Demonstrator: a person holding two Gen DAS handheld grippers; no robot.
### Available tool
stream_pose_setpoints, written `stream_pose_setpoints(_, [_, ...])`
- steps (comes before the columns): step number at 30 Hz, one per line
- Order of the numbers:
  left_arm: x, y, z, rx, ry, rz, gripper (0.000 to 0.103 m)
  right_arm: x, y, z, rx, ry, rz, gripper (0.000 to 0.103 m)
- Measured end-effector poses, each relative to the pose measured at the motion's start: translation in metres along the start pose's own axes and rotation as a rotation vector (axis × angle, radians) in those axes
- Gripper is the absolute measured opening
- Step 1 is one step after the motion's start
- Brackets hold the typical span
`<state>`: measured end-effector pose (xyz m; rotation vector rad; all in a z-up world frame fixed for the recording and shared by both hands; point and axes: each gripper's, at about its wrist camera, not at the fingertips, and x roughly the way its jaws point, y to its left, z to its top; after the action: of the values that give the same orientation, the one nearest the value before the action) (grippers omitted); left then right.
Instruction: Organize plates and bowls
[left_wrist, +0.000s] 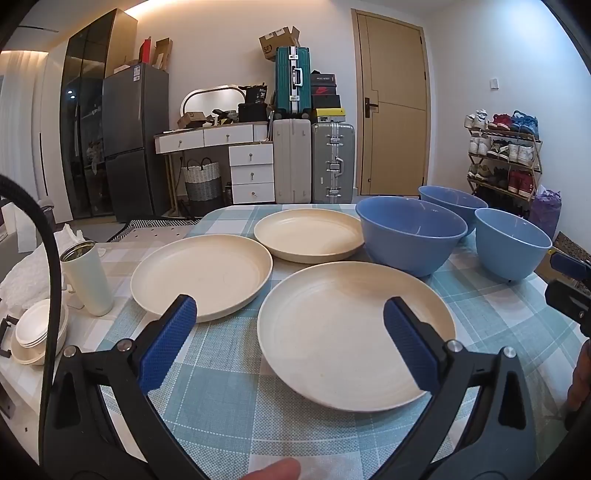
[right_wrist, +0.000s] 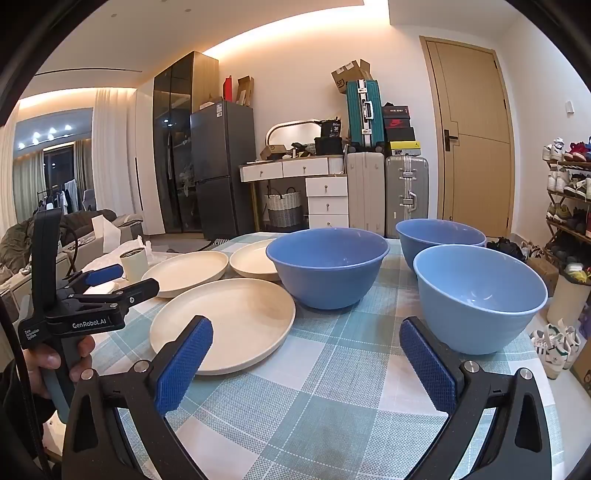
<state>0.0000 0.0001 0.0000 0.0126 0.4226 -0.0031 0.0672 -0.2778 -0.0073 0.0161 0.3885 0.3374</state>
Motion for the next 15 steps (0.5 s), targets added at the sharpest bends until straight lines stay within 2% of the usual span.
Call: stream_pose_setpoints(15, [-0.0002,0.0003,0.0000,0.001,0.000,-0.001,0.101,0.0000,-0.0010,0.0007,0.000,0.001,0.000,0.103])
